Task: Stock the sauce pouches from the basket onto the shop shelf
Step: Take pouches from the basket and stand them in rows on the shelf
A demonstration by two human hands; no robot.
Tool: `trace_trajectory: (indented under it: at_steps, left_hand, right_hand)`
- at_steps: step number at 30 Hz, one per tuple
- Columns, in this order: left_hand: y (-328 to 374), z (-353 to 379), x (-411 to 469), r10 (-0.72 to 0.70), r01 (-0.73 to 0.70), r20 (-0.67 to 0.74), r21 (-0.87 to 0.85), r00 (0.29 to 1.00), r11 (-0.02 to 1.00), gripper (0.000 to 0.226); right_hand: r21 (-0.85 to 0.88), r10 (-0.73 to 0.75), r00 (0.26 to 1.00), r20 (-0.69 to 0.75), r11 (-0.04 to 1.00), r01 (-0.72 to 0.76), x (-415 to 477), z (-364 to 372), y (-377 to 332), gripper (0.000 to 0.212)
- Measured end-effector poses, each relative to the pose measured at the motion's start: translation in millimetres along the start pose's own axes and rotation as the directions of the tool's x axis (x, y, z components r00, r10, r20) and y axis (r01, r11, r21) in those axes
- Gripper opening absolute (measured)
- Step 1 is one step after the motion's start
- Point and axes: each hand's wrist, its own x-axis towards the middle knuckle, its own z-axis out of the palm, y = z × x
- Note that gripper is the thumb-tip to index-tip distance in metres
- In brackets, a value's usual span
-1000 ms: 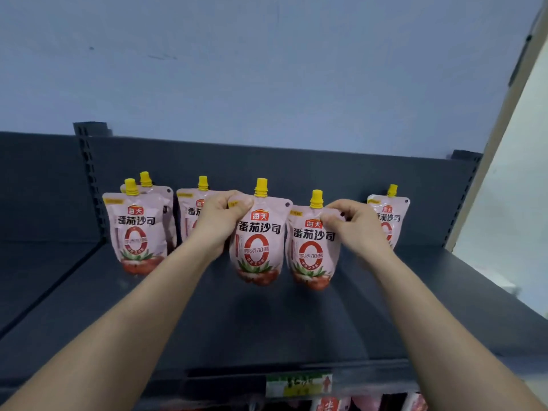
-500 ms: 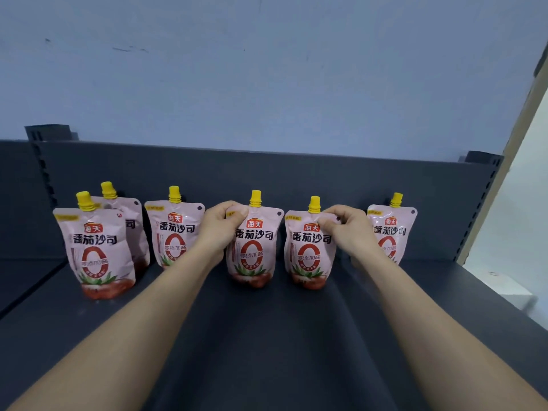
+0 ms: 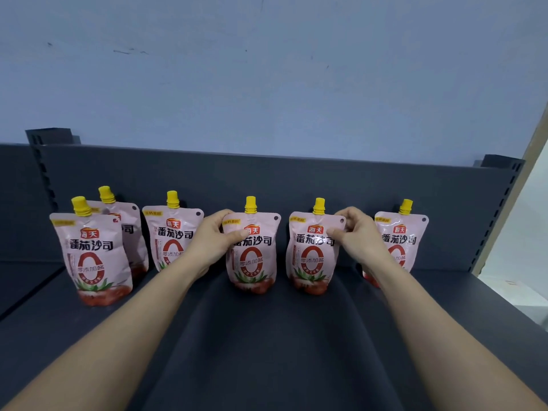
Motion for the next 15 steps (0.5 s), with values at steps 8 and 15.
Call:
trace_trajectory:
  at_steps: [8, 15]
  left_hand:
    - [5.8, 13.4, 11.1, -0.014, 0.014, -0.093, 0.007, 0.996, 1.0, 0.019]
    - [1.9, 16.1, 15.0, 0.03, -0.028, -0.082, 0.023, 0.996, 0.999, 0.019]
  right_hand:
    - [0.034, -0.001, 0.995, -0.095, 0.999, 0.005, 1.7, 7.9, 5.5, 0.017]
    - [0.05, 0.021, 0.994, -0.107, 0.999, -0.016, 4.0, 11.1, 8.6, 0.011]
